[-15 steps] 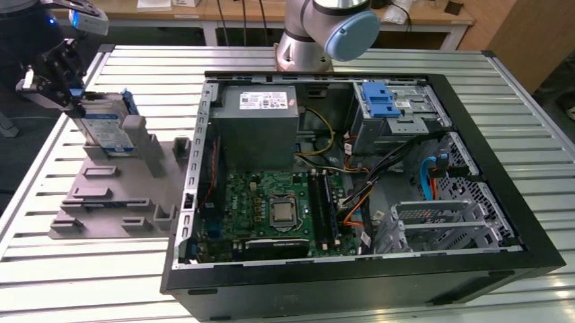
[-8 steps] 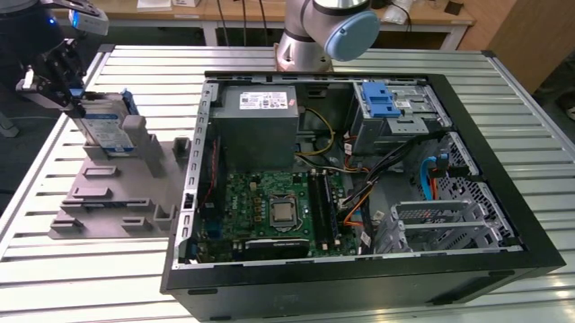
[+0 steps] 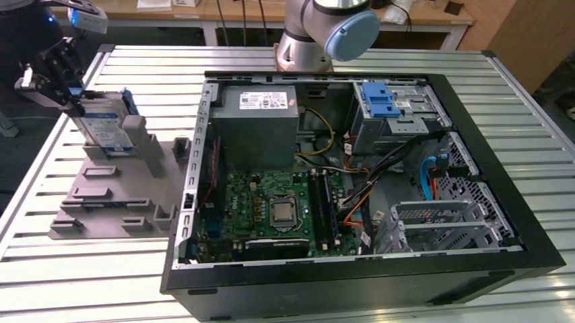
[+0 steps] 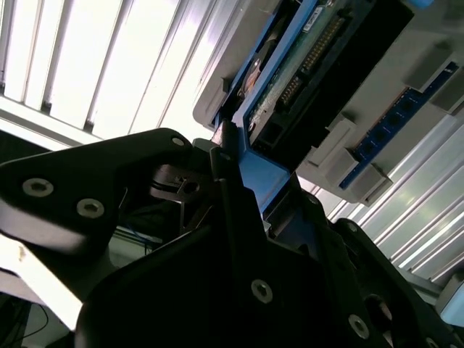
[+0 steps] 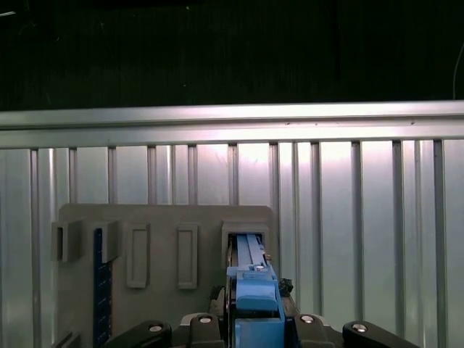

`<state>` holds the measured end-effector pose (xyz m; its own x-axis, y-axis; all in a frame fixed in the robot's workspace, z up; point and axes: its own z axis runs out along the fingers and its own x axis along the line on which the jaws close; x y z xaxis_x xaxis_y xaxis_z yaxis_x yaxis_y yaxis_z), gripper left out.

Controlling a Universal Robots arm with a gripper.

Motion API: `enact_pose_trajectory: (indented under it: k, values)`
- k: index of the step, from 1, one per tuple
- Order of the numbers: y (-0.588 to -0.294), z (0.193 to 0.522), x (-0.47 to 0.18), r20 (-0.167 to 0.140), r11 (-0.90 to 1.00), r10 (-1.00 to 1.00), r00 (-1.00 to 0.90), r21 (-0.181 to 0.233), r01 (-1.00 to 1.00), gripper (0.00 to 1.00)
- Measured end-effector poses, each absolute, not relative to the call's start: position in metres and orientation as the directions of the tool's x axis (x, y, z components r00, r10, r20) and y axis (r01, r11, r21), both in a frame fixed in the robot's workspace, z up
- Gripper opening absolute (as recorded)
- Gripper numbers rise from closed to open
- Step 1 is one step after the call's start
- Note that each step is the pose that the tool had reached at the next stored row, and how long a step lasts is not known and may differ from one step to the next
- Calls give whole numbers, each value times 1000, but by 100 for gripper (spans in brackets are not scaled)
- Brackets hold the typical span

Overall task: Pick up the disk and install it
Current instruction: 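Pick up the disk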

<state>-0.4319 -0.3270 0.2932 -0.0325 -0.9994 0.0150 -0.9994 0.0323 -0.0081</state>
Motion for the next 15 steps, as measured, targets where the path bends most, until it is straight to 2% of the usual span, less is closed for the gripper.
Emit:
enact_pose_trajectory:
  k: [15]
  values:
    - [-327,296,-432,15,32,-999,-32,-8,-999,37]
